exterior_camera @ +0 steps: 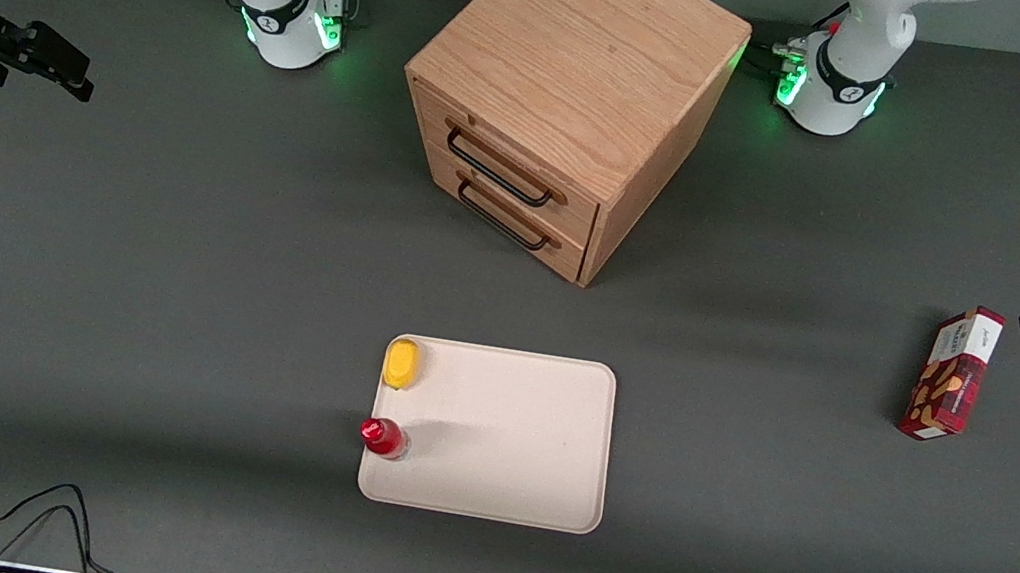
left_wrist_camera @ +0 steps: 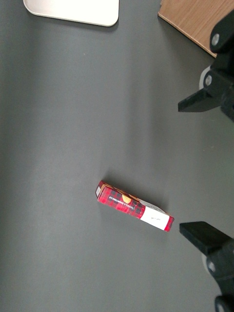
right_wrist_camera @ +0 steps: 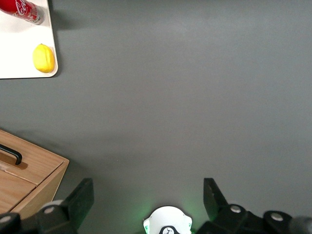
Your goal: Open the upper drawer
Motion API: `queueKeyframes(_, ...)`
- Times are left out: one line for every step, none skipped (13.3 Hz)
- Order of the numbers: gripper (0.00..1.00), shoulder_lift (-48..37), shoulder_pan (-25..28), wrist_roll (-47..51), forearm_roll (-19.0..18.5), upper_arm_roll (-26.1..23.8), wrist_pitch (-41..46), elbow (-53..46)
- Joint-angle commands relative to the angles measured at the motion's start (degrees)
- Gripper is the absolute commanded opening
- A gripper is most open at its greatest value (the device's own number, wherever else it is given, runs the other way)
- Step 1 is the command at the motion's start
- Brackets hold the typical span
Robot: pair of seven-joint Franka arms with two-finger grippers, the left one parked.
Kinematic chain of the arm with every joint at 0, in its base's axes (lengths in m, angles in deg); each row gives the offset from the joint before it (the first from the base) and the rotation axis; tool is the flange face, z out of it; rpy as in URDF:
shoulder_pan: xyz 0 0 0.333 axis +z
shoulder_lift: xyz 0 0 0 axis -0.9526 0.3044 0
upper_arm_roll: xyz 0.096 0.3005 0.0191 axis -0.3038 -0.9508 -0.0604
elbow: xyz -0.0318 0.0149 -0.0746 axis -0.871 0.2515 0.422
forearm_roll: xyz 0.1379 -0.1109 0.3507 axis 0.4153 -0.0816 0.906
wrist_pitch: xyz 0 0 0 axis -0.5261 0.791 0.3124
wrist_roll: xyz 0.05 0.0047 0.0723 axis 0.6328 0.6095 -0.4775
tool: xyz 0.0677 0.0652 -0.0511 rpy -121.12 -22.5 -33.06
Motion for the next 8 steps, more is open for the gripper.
queueKeyframes(1.00, 0.82, -0.13, 0.34, 0.56, 0.20, 1.57, -1.71)
queueKeyframes(1.00, 0.91, -0.22, 0.34, 0.64, 0.20, 1.57, -1.89)
queueKeyframes(1.00, 1.17, -0.05, 0.51, 0.65, 0.20, 1.57, -2.58)
queueKeyframes(1.00, 1.78, 0.04, 0.95, 0.73, 0.11, 1.57, -3.20)
queueKeyframes(1.00, 1.88, 0.13, 0.43, 0.82, 0.02, 1.66, -3.64)
queueKeyframes(1.00, 2.05, 0.30, 0.25, 2.13, -0.24, 1.66, -4.25)
queueKeyframes(1.00, 2.23, 0.57, -0.36, 5.01, -0.59, 1.57, -5.04)
queueKeyframes(1.00, 3.01, 0.57, -1.58, 9.13, -0.77, 1.57, -5.31)
